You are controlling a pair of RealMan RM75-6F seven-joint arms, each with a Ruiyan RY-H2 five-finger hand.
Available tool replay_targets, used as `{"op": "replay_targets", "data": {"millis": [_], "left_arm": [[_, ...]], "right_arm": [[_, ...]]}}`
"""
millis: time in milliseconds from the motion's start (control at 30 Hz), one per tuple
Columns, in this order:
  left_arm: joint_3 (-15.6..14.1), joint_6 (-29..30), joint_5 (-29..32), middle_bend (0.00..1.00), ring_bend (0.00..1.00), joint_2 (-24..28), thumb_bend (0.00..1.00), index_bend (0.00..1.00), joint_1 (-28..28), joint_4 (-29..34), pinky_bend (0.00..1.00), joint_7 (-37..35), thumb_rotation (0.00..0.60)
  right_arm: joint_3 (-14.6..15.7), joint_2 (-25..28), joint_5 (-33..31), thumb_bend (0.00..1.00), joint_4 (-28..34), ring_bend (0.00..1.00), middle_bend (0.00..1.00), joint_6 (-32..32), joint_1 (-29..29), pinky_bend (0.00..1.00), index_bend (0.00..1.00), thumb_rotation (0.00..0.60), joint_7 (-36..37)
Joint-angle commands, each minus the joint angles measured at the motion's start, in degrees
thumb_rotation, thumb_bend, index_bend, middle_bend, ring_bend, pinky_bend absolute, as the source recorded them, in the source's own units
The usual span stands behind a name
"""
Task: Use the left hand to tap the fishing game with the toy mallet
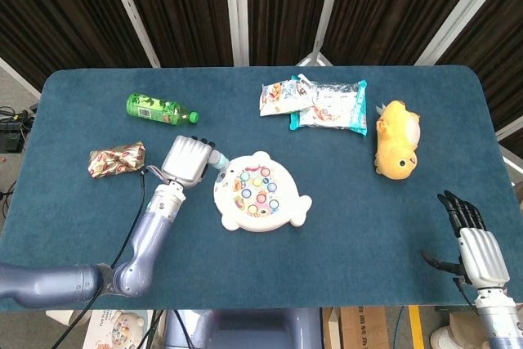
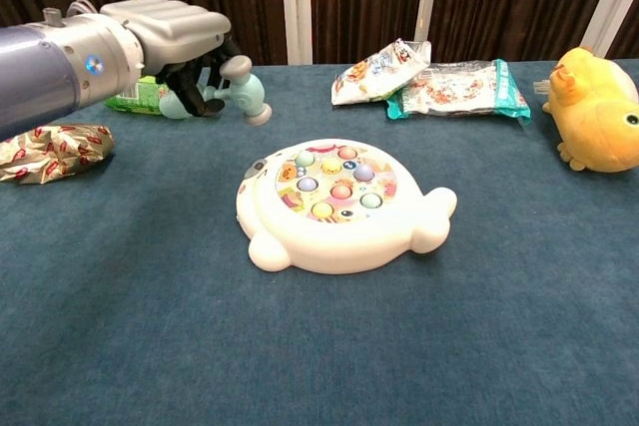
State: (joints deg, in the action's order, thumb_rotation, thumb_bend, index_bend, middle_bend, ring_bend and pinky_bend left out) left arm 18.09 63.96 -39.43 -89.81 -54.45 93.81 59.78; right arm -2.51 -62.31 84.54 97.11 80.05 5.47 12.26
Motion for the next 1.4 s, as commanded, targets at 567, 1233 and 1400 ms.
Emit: {"op": "replay_targets", "data": {"millis": [567,1233,1400], "left_arm": [[-1.4,-9.4,17.7,0.56,0.49,2.2,0.67,0.67,-14.5,-2.5,0.65,9.3,0.600],[-6.1,-8.7,19.7,0.56,0.49,0.7,0.67,0.67,-18.9,-4.6,0.65,6.0,0.600],[-7.0,-8.8,21.1,0.56,0.49,0.0,0.67,0.67,-19.9,-5.7,0.65,6.0,0.600]], "right_arm": [[-0.1,0.4,-0.3,0.23,0.2,0.00,0.00,-0.6,0.1,0.00,0.00,0.600,0.9],[-0.2,0.5,-0.5,0.22,0.3,0.00,0.00,-0.9,0.2,0.00,0.00,0.600,1.3],[-0.3,0.4,-0.5,0.23,0.3,0.00,0.00,-0.9,0.2,0.00,0.00,0.600,1.2]]}}
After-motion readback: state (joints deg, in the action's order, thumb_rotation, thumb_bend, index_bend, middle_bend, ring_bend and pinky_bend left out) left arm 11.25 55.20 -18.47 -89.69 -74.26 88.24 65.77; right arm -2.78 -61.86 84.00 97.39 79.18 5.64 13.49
